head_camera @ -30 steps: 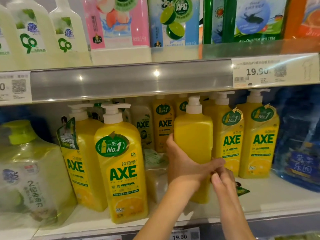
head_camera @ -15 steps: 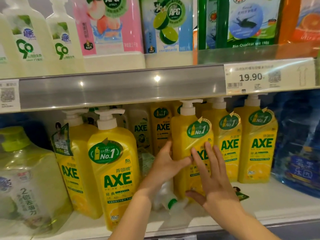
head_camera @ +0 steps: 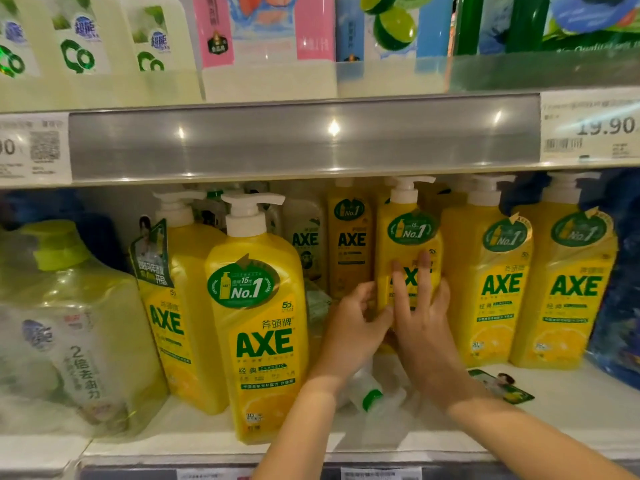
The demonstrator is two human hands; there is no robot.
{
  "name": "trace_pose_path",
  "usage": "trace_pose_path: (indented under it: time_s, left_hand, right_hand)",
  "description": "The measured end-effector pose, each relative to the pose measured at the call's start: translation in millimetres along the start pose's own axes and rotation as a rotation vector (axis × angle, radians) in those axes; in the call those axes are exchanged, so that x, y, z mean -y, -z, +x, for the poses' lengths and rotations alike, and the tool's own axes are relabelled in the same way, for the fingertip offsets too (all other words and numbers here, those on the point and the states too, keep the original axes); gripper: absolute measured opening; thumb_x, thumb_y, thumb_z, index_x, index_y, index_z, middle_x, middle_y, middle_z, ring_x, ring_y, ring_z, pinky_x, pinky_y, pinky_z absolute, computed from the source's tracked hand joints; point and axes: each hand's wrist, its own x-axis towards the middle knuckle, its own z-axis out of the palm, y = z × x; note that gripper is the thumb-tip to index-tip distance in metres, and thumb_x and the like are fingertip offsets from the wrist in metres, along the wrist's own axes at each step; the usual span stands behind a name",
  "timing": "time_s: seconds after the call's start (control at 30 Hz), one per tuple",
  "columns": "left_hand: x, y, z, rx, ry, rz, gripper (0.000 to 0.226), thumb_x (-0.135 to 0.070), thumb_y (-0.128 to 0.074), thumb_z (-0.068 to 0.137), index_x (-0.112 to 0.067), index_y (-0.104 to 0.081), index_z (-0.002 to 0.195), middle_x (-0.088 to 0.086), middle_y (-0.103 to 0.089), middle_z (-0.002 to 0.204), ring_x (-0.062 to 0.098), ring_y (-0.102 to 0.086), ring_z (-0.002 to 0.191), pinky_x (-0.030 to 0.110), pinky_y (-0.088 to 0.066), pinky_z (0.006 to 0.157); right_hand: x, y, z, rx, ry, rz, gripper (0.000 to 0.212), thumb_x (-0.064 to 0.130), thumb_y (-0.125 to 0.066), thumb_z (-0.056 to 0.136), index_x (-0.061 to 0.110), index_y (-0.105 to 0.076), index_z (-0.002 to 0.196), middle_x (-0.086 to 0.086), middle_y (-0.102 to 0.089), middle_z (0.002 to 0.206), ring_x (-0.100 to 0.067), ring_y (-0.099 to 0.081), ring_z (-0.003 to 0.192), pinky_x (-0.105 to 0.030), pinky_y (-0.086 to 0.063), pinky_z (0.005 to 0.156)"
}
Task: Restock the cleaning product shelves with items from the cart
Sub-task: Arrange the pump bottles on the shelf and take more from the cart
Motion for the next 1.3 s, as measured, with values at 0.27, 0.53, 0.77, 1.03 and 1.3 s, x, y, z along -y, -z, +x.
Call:
trace_pose_path:
  time_s: [0.27,0.53,0.77,1.03,1.3]
  left_hand:
    - [0,-2,0,-0.025,-0.004,0.039,0.041,-0.025,-0.064,0.088,-0.022,-0.057,0.128,-0.006,-0.063,0.125,0.009,-0.058,0.117,0.033,-0.047,0.102]
    - [-1,-2,-2,-0.011,-0.036,0.106,0.04,-0.024,-0.061,0.093,-0.022,-0.053,0.132,-0.012,-0.059,0.124,-0.003,-0.05,0.108,0.014,-0.039,0.092]
    - [-2,-3,0,-0.028,-0.041,0.144,0.035,-0.024,-0.06,0.093,-0.021,-0.057,0.128,-0.007,-0.061,0.127,0.006,-0.055,0.115,0.022,-0.043,0.099]
    - [-7,-6,-10,-0.274,-0.162,0.143,0.009,-0.018,-0.053,0.093,-0.026,-0.058,0.094,-0.009,-0.063,0.094,0.006,-0.058,0.093,0.038,-0.048,0.092]
    - [-3,-5,-36,-0.287,-0.037,0.415,0.017,-0.015,-0.05,0.094,-0.026,-0.058,0.102,-0.006,-0.055,0.116,0.013,-0.049,0.113,0.016,-0.03,0.093]
  right_hand:
    - [0,-12,12,-0.307,-0.018,-0.02,0.086,0.023,-0.063,0.075,0.007,-0.021,0.147,-0.032,-0.017,0.151,-0.054,-0.02,0.132,-0.06,-0.025,0.108]
    - [-10,-22,26,-0.193,-0.034,-0.044,0.097,0.022,-0.069,0.073,0.007,-0.01,0.149,-0.034,-0.01,0.151,-0.051,-0.016,0.138,-0.054,-0.028,0.105]
    - [-3,-19,26,-0.149,-0.051,-0.038,0.083,0.023,-0.054,0.075,0.003,-0.018,0.147,-0.038,-0.015,0.148,-0.053,-0.015,0.136,-0.056,-0.02,0.105]
    - [-12,10,-1,0.185,0.286,0.615,0.117,0.039,-0.083,0.065,0.029,-0.004,0.151,0.01,-0.017,0.154,-0.012,-0.018,0.143,-0.034,-0.025,0.117]
    - [-15,7,-15,0.492,0.417,1.136,0.116,0.02,-0.08,0.075,0.035,0.005,0.152,0.015,0.002,0.161,-0.005,-0.002,0.148,-0.038,-0.017,0.121]
